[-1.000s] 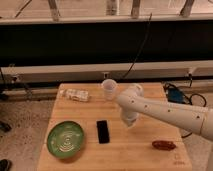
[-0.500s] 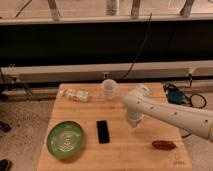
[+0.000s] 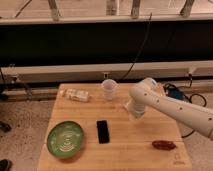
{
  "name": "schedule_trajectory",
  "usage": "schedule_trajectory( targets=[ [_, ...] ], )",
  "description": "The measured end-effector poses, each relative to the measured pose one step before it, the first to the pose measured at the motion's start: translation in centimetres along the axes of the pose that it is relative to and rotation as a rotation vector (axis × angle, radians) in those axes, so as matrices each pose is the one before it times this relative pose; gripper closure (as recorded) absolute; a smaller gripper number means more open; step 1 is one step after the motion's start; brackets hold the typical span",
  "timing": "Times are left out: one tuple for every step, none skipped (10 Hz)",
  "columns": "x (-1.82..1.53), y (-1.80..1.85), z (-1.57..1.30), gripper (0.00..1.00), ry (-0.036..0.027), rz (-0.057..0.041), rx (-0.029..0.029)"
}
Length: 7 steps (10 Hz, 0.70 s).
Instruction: Wipe the white sponge on the table
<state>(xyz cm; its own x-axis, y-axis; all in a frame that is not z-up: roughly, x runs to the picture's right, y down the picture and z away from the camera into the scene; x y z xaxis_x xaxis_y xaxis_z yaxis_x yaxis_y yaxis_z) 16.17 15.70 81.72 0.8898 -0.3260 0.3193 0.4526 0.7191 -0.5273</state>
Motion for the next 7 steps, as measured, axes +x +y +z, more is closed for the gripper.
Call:
schedule_trajectory(
  targets=[
    [-0.107, -0.702, 0.03, 0.2, -0.00376, -0.01728, 0.00966],
    [-0.024, -0.796, 0.085, 0.2, 0.00062, -0.01724, 0.00786],
    [0.267, -0.802, 0.02, 0.2, 0.00628, -0.01636, 0.00999],
    [0.273, -0.556, 0.121, 0.2, 0.0056, -0.01246, 0.00588],
    [0.227, -0.619, 0.068, 0.2, 0.00859, -0.01242, 0.00583],
    [0.076, -0.891, 0.073, 0.2, 0.0063, -0.01792, 0.00849],
    [0.343, -0.325, 0.122, 0.2, 0.00728, -0.00903, 0.00282]
  ],
)
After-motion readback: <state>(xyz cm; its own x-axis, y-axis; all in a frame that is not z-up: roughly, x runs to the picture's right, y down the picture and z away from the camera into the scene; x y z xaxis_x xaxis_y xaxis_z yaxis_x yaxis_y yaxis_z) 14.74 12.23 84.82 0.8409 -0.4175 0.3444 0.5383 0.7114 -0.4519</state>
